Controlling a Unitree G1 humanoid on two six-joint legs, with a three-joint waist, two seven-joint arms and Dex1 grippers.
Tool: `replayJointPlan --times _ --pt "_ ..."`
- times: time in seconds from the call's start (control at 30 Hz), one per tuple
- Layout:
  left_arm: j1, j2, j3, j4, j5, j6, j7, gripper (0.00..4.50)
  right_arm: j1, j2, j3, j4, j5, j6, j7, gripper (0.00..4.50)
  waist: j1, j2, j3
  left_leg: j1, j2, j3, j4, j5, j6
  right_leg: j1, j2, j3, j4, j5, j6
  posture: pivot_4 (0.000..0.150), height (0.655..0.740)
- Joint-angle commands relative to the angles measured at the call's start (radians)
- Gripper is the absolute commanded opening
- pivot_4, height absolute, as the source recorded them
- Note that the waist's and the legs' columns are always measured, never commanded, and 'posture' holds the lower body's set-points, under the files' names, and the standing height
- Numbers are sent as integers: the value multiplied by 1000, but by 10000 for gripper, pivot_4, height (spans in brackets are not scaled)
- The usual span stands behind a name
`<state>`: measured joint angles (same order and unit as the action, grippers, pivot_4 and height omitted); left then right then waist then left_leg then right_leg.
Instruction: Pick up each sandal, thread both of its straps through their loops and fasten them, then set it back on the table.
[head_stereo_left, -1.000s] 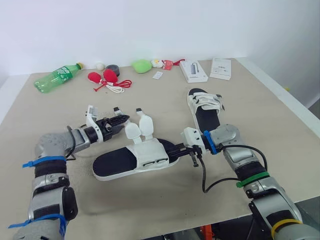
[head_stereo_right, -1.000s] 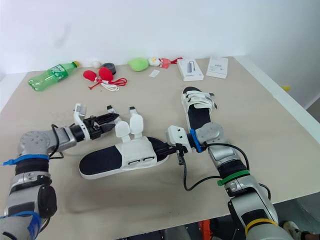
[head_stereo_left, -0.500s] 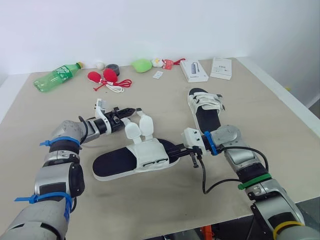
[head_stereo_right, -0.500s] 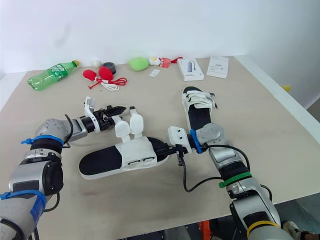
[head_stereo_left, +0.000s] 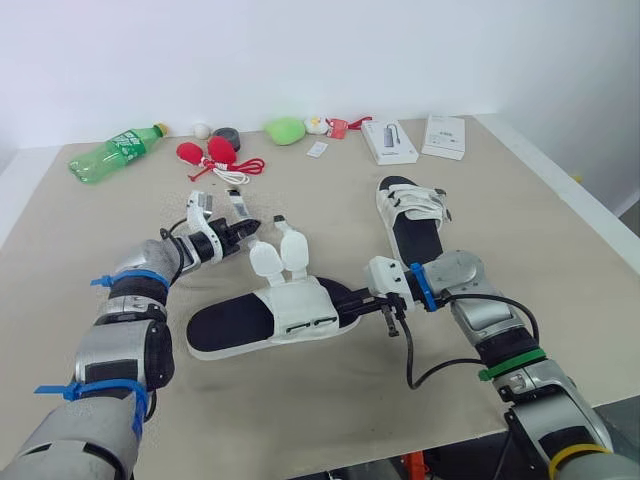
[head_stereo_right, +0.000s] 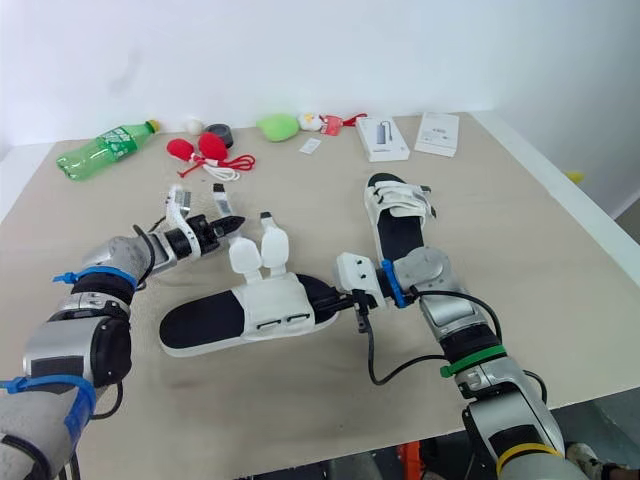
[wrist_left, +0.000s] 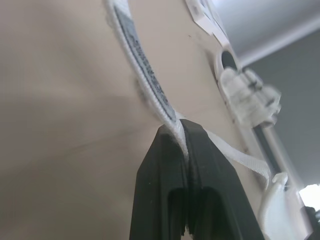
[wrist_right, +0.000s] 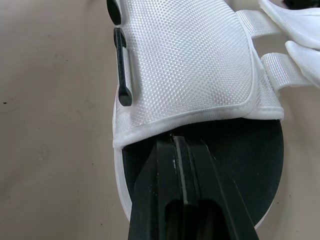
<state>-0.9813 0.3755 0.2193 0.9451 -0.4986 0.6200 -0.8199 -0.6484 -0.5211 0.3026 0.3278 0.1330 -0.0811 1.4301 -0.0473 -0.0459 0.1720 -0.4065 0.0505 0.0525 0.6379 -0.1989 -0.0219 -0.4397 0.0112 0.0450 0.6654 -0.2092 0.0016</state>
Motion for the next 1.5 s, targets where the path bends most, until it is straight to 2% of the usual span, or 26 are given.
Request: replayJointPlan --times 0.03,0.17,0.27,0.4,0.53,0.7,0.8,0.93,0.97,1.27,1.4,1.5 --pt "89 12 -128 -334 93 -161 -92 560 1 -12 2 -16 -6 -1 6 0 -2 0 0 0 0 1 0 0 0 0 0 1 0 0 0 1500 7400" --pt "261 68 -285 -722 238 -409 -159 560 0 -15 4 -10 -9 -10 11 0 0 0 0 1 1 1 -2 -1 -1 0 0 3 0 -1 0 1500 7400" --pt "363 142 -368 -890 350 -640 -214 560 -4 -14 5 -1 -12 -17 15 0 2 0 0 1 1 1 -2 -1 -1 0 0 3 0 -1 0 1500 7400" --pt "441 209 -391 -956 435 -888 -221 560 -13 -7 9 19 -16 -30 17 0 3 0 0 3 1 2 -1 0 0 1 -1 4 0 -1 -1 1500 7400" --pt "478 259 -412 -981 475 -1060 -237 560 -19 -2 15 34 -19 -45 23 0 3 0 0 3 1 2 -1 1 1 1 -1 4 0 0 -1 1500 7400" --pt "509 287 -431 -1005 472 -1146 -250 560 -30 5 21 64 -27 -70 30 0 2 0 0 3 2 3 -1 0 1 1 -1 4 0 0 -1 1500 7400" --pt "525 295 -432 -1036 437 -1134 -265 7553 -43 10 22 81 -28 -78 35 0 2 0 0 4 2 4 -1 0 1 1 0 4 0 0 -1 1500 7400" --pt "529 328 -417 -1070 411 -1106 -284 24426 -57 13 21 98 -27 -85 43 0 1 0 0 4 3 4 -1 1 1 1 1 4 0 0 -2 1500 7400" --pt "532 347 -406 -1080 394 -1064 -292 25507 -59 13 22 102 -27 -86 45 0 1 0 0 4 3 5 -1 1 1 1 1 4 0 1 -2 1500 7400" --pt "612 539 -265 -1274 115 -452 -316 25507 -71 21 21 124 -26 -92 58 0 -1 0 0 4 5 6 -1 1 2 0 2 4 0 0 -2 1500 7400" --pt "674 581 -219 -1368 62 -356 -309 25507 -78 26 23 139 -24 -96 65 0 0 0 0 5 5 7 -2 1 2 0 2 3 0 -2 -6 1500 7400" --pt "716 597 -173 -1431 -66 -166 -284 25507 -85 31 25 150 -25 -99 69 0 0 0 0 5 6 7 -1 1 2 0 2 3 0 -3 -8 1500 7400"
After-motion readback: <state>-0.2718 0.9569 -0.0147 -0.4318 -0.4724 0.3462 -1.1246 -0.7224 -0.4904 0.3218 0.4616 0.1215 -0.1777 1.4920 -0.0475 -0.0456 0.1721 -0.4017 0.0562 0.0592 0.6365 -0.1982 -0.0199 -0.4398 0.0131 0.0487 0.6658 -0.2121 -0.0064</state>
